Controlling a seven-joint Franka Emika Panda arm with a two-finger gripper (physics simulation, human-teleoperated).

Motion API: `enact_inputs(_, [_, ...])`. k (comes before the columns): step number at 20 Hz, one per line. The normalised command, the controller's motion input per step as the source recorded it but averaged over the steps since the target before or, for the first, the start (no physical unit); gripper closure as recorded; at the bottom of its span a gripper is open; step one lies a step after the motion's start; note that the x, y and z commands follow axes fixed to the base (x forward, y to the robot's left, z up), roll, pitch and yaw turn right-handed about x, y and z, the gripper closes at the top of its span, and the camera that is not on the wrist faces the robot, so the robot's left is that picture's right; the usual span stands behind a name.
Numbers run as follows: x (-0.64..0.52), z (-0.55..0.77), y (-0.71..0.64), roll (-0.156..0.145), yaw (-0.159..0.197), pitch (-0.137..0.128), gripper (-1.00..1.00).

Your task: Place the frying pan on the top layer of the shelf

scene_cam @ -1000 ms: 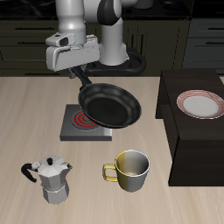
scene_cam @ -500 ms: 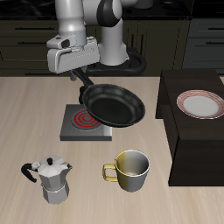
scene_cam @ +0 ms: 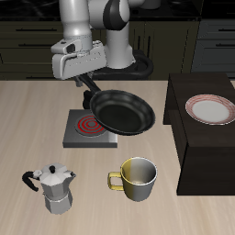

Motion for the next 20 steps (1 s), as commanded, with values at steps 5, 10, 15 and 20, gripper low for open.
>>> enact_inputs(5, [0.06, -0.06, 0.15, 0.019, 0.003, 0.003, 1.00])
enact_inputs(10, [0.00, -0.01, 0.13, 0.020, -0.003, 0.007, 1.00])
enact_inputs(15, [0.01, -0.04, 0.14, 0.017, 0.000, 0.005, 1.00])
enact_inputs(20, [-0.01, 0.05, 0.14, 0.021, 0.008, -0.010, 1.00])
